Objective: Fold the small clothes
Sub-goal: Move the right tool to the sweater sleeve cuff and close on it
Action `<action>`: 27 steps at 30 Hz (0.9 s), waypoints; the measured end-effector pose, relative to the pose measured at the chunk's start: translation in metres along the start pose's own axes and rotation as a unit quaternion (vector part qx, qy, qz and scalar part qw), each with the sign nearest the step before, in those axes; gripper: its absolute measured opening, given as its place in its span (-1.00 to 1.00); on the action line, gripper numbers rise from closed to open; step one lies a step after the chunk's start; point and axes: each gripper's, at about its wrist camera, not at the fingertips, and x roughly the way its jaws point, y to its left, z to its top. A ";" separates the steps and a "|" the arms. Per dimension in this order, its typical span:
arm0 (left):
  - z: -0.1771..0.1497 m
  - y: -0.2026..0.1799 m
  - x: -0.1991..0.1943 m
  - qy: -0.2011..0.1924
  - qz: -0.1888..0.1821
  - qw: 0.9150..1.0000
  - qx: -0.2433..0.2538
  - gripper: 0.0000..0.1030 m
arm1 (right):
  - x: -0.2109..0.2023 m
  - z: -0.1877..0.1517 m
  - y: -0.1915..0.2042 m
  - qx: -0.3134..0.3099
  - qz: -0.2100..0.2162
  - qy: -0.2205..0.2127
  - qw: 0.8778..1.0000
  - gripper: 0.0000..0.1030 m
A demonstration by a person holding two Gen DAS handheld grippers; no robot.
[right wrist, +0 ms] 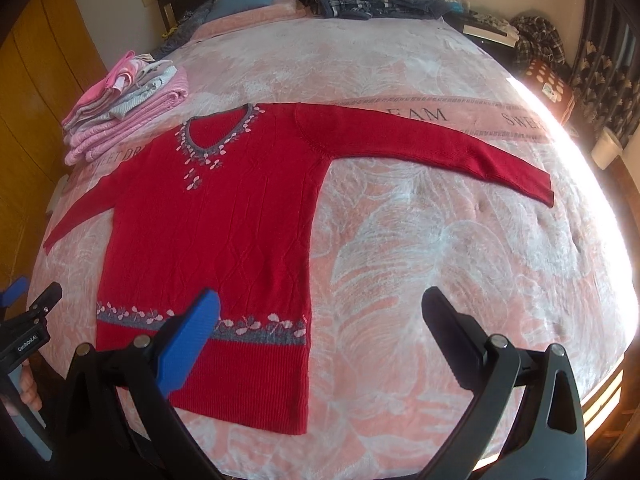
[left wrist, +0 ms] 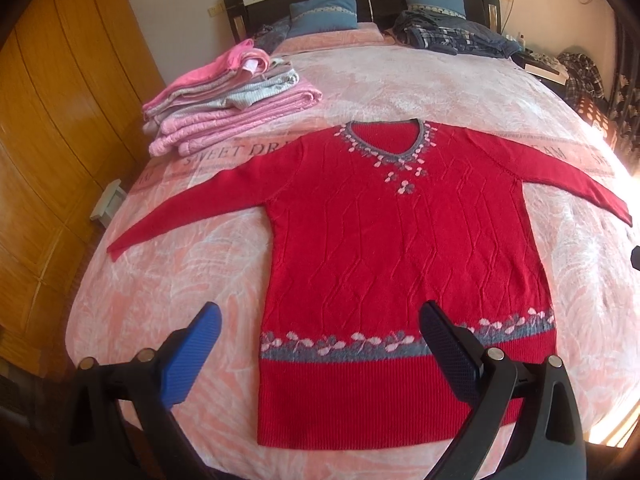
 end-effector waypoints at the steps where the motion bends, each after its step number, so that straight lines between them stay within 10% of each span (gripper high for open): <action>1: 0.011 -0.009 0.006 -0.001 -0.003 1.000 0.006 0.93 | 0.008 0.015 -0.017 0.012 0.002 0.004 1.000 0.95; 14: 0.139 -0.145 0.170 0.056 -0.055 0.997 -0.020 0.93 | 0.147 0.152 -0.262 0.134 -0.039 0.067 0.988 0.95; 27: 0.185 -0.197 0.221 0.061 -0.073 0.995 0.004 0.93 | 0.194 0.144 -0.397 0.206 -0.085 0.101 0.970 0.93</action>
